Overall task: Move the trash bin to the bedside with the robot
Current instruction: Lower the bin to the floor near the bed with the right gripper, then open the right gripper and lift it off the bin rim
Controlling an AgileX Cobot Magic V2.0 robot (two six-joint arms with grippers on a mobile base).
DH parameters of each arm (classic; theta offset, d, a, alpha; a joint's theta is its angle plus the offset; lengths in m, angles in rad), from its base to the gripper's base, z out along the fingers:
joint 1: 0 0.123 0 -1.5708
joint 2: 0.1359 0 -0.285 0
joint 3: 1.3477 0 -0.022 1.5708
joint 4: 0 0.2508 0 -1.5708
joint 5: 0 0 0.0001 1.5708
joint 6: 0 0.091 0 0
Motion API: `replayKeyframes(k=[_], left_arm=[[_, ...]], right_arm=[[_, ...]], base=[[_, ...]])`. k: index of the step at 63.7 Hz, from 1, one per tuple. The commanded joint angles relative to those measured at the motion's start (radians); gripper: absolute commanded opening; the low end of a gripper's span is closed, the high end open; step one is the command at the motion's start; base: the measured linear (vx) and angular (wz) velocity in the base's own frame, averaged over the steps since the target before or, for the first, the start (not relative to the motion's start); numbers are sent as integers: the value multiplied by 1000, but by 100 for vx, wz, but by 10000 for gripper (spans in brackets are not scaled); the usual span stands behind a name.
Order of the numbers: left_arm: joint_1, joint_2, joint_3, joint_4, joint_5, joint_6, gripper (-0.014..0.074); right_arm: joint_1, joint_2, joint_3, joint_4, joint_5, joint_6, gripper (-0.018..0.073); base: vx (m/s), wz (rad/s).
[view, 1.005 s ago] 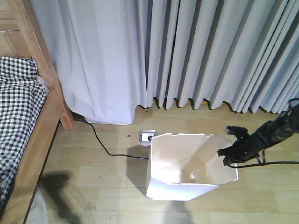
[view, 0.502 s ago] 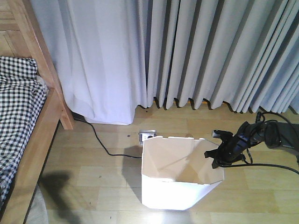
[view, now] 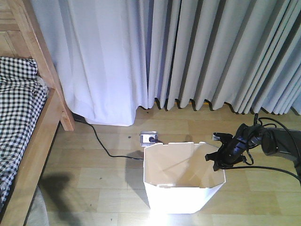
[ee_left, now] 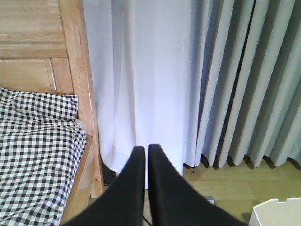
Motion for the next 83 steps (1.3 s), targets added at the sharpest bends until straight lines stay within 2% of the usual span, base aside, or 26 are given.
replayKeyframes(k=[1, 57, 65, 83], left_arm=[[-6, -14, 19, -2, -69, -4, -6], [-6, -14, 19, -2, -69, -4, -6], [-6, -14, 19, -2, -69, -4, -6], [-6, -14, 19, -2, -69, -4, -6]], right_arm=[[0, -86, -26, 65, 32, -10, 109], [-1, -86, -26, 65, -44, -9, 460], [-1, -86, -26, 69, -87, -10, 461], [-2, -93, -26, 52, -79, -2, 458]], base=[[0, 0], [0, 0], [0, 0], [0, 0]])
